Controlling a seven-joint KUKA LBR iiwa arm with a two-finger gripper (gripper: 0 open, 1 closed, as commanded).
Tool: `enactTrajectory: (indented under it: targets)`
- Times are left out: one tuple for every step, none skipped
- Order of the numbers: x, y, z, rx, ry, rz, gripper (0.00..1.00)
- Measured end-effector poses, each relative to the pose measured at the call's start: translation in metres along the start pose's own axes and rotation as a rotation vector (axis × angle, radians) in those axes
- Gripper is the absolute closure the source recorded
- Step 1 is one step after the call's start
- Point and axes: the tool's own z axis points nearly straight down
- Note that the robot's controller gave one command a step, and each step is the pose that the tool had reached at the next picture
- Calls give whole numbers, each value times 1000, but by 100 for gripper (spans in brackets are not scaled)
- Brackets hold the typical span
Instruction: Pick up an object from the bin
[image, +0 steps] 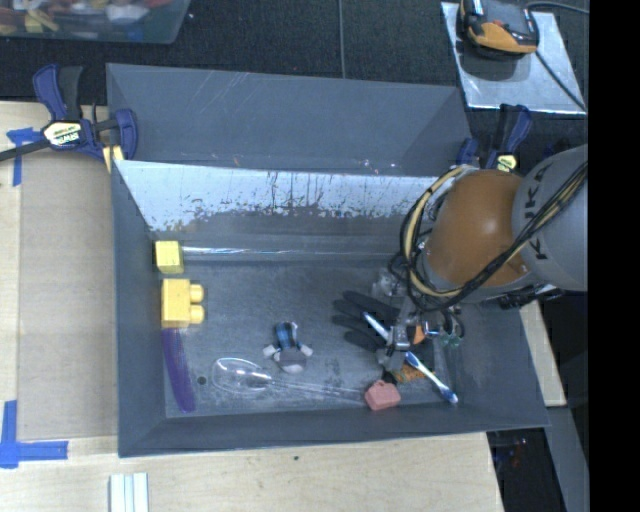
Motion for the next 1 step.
enactTrajectory:
  targets:
    - [5, -6, -1, -2, -6, -8, 0]
